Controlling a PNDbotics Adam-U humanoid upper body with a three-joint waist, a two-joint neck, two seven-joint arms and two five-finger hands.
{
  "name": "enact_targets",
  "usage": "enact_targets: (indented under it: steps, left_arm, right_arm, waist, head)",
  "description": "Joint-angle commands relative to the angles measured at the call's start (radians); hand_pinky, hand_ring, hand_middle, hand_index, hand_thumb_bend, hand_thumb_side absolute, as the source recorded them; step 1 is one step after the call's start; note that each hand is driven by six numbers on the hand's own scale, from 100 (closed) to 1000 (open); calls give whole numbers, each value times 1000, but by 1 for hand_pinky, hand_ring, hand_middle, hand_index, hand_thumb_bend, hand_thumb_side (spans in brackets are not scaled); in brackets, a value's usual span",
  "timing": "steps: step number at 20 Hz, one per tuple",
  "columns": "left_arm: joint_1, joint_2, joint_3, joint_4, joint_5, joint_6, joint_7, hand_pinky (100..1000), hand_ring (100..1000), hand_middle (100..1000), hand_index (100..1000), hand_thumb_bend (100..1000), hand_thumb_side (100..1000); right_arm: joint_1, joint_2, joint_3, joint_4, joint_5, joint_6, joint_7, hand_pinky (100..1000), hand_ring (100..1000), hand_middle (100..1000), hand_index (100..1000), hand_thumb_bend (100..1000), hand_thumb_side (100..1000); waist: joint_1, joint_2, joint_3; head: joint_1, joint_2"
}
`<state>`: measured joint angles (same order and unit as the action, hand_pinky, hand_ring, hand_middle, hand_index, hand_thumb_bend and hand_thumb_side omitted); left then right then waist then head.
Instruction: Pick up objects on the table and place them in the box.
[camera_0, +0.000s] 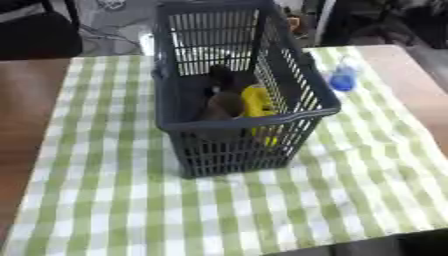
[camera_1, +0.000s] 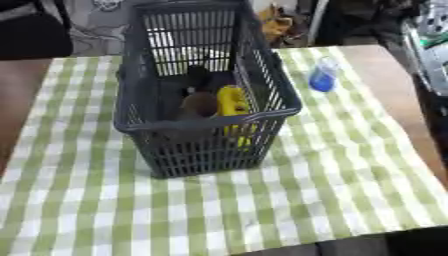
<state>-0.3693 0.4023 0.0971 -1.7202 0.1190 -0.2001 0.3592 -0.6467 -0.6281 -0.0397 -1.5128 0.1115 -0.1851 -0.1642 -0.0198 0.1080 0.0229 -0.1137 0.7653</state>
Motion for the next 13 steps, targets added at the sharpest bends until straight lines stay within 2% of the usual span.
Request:
enact_targets:
  steps: [1,6,13]
  left_arm:
    - [-9,13,11,-11,-6,2,-6,489,679,644,769,719,646]
    - [-9,13,13,-12,-8,1,-10,488,674,643,768,735,640]
    - [-8,11,16,-14,-7,-1,-9,488,677,646,770,738,637]
  right_arm:
    - [2,-46,-22,-19,7,38,5,595,620,599,790,100,501]
    - [39,-56,-32,-25,25,69,32,590,638,622,811,117,521]
    - [59,-52,-37,-25,27,85,47,581,633,620,809,105,527]
  waist:
    - [9,-10,-2]
    - [10,-8,-5]
    - [11,-7,-7]
  head:
    - [3,5]
    - [5,5]
    - [9,5]
